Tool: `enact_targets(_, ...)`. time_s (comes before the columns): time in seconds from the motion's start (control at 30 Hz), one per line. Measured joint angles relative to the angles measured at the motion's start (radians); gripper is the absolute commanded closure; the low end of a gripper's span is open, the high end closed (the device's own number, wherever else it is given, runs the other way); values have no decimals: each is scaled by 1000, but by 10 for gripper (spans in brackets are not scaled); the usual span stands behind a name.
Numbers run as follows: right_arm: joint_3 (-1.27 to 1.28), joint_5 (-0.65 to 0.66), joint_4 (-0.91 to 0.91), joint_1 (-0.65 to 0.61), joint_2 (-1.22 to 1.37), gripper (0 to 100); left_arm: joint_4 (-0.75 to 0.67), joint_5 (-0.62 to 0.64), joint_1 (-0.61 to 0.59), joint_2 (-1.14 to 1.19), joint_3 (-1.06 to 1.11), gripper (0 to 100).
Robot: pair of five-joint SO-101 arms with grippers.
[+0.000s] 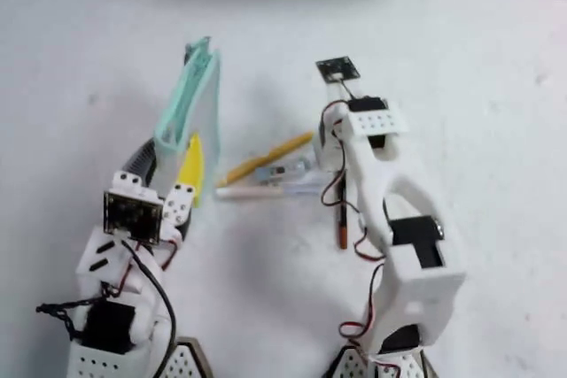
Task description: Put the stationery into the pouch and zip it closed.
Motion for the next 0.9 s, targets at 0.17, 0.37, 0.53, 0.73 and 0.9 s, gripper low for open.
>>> enact_targets(0.17, -21, -2, -44, 0, 68, 849, 58, 0, 0, -3, -15, 845)
enact_targets(0.37, -35, -2, -49, 6, 72, 970, 204, 41, -3, -3, -31, 813)
enact_targets(0.53, -37, -2, -52, 18, 75, 982, 321, 110, -5, 0, -98, 809)
enact_targets(0.73, -37, -2, -28, 48, 57, 982, 376, 126, -5, 2, -129, 805)
enact_targets(0.9, -35, -2, 75, 69, -123, 982, 376, 144, -5, 2, -129, 806)
